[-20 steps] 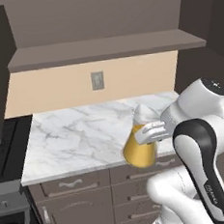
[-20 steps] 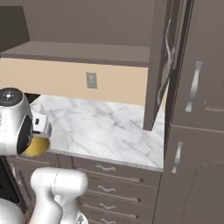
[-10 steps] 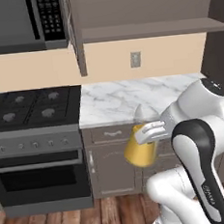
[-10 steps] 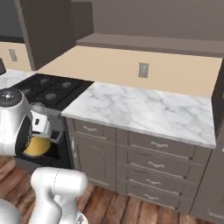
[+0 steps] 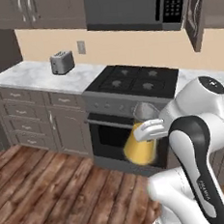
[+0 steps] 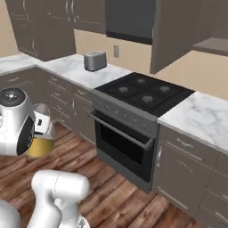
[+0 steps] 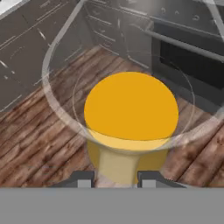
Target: There is a tray on the dining counter. Grab the cup, mug, and pitcher and place them on the tray. The pitcher may be placed next to the tray if it cannot fit the tray.
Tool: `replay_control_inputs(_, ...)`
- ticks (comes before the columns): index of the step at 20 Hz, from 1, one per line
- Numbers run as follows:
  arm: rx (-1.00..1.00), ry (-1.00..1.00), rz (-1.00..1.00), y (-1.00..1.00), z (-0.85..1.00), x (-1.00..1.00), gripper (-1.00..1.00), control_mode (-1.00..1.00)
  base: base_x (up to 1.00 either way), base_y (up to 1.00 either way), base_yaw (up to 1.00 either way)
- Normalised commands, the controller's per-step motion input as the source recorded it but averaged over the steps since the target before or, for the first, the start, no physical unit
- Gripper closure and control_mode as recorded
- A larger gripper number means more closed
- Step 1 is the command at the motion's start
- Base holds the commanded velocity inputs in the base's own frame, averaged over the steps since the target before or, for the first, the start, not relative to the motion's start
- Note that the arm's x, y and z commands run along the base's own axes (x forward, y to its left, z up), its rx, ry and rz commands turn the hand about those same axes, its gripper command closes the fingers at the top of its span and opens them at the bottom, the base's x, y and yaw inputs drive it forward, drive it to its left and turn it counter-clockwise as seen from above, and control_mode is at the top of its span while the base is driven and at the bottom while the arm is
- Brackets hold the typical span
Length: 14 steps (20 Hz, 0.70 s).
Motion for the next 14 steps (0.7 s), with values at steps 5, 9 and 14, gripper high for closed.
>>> replay_control_inputs(5, 0.00, 0.00, 0.00, 0.00, 0.00, 0.00, 1.00, 1.00, -0.15, 1.00, 0.65)
replay_control_inputs(9, 0.00, 0.00, 0.00, 0.00, 0.00, 0.00, 1.00, 1.00, -0.29, 1.00, 0.73)
replay_control_inputs(14, 0.00, 0.00, 0.00, 0.00, 0.00, 0.00, 1.00, 1.00, -0.26, 1.00, 0.74)
